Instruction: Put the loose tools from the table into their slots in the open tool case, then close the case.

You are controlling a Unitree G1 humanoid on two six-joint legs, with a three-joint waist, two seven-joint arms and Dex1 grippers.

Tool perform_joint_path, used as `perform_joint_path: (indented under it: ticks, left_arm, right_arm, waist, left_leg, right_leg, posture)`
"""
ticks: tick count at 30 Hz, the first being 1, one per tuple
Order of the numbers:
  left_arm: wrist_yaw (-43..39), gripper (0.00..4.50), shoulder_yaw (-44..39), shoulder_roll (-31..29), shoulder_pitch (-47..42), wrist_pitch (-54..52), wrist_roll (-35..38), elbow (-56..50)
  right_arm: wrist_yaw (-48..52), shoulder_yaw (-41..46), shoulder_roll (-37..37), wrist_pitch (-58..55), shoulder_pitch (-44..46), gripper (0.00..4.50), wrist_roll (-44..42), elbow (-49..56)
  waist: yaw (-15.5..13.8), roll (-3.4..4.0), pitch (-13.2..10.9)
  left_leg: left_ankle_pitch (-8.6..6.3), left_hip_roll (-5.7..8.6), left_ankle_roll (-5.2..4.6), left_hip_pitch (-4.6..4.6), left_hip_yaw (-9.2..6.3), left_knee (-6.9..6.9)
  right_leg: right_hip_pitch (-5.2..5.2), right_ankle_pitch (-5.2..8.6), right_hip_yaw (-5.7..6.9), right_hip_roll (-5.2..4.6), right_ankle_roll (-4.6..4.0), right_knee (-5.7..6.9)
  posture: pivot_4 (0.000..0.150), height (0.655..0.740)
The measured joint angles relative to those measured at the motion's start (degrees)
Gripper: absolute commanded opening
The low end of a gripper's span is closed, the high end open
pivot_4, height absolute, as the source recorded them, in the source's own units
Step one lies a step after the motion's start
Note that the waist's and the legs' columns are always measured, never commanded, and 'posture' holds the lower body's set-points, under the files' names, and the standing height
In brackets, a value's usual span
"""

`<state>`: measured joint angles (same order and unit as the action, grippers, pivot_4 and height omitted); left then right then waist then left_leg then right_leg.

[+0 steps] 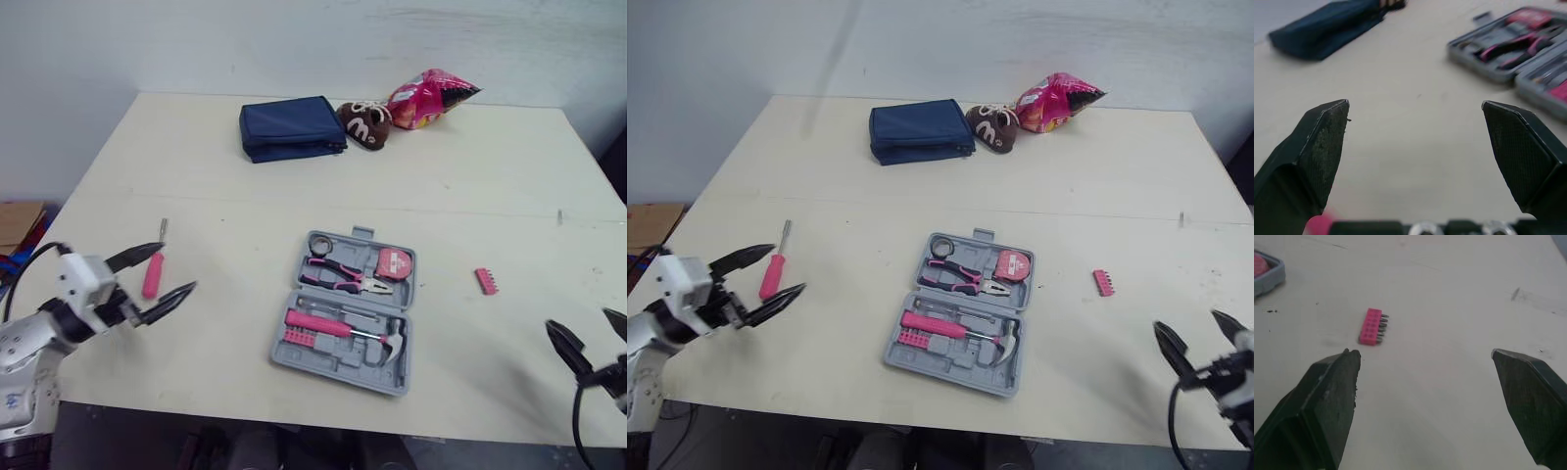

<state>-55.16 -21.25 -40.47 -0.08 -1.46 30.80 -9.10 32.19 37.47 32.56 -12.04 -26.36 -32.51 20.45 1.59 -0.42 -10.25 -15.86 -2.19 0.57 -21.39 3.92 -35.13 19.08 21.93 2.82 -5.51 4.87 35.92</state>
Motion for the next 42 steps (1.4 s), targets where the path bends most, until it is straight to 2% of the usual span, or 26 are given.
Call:
perform_joint_path:
  ticks: [5, 13, 24, 35, 38, 42]
  left_arm:
    - [-2.38, 4.40, 8.67, -0.62, -3.69, -8.64, 3.86, -9.01]
    - [-3.96, 4.40, 15.78, -0.67, -9.60, -17.17, 7.61, -15.28]
    - [-4.42, 4.40, 16.26, -0.58, -9.49, -20.02, 8.18, -17.25]
    - [-4.42, 4.40, 16.06, -0.63, -6.89, -20.87, 8.18, -18.66]
    - [-4.50, 4.50, 16.05, -0.83, -6.62, -20.92, 8.18, -19.36]
    - [-4.96, 4.50, 15.99, -0.94, -6.55, -20.92, 8.18, -19.35]
  right_arm:
    - [-5.67, -4.25, 0.80, -10.43, 6.02, 4.50, -0.16, 1.62]
    - [-9.68, -11.43, 2.42, -18.42, 15.08, 4.50, 3.46, -2.42]
    - [-7.36, -16.30, 1.37, -15.83, 22.08, 4.50, 7.98, -12.06]
    - [-8.66, -17.12, -0.61, -14.66, 25.68, 4.50, 10.60, -15.08]
    - [-8.50, -17.54, -0.72, -14.59, 25.74, 3.64, 10.65, -15.12]
    - [-8.44, -18.72, -1.44, -14.51, 25.77, 1.66, 10.64, -14.44]
  waist:
    - [-0.08, -0.06, -0.03]
    - [0.01, -0.08, -0.05]
    - [-0.03, -0.11, -0.07]
    - [0.01, -0.19, -0.05]
    - [0.01, -0.22, -0.03]
    - [-0.05, -0.33, 0.03]
  left_leg:
    - [0.09, 0.05, -0.01, -0.04, -0.01, -0.04]
    - [0.39, 0.16, 0.10, -0.03, -0.02, -0.05]
    - [0.50, 0.22, 0.17, -0.17, 0.00, -0.06]
    - [0.55, 0.21, 0.21, -0.15, 0.00, -0.07]
    - [0.56, 0.21, 0.22, -0.13, -0.01, -0.07]
    - [0.55, 0.22, 0.21, -0.13, -0.02, -0.08]
  right_leg:
    - [0.01, -0.03, 0.00, 0.05, 0.06, 0.04]
    - [0.04, -0.12, -0.06, 0.07, 0.18, 0.12]
    - [0.19, -0.15, -0.09, 0.06, 0.25, 0.15]
    - [0.17, -0.17, -0.11, 0.06, 0.26, 0.17]
    - [0.16, -0.17, -0.11, 0.06, 0.25, 0.17]
    - [0.14, -0.19, -0.11, 0.03, 0.26, 0.16]
  posture:
    - [0.150, 0.7400]
    - [0.150, 0.7400]
    - [0.150, 0.7400]
    - [0.150, 0.7400]
    - [0.150, 0.7400]
    - [0.150, 0.7400]
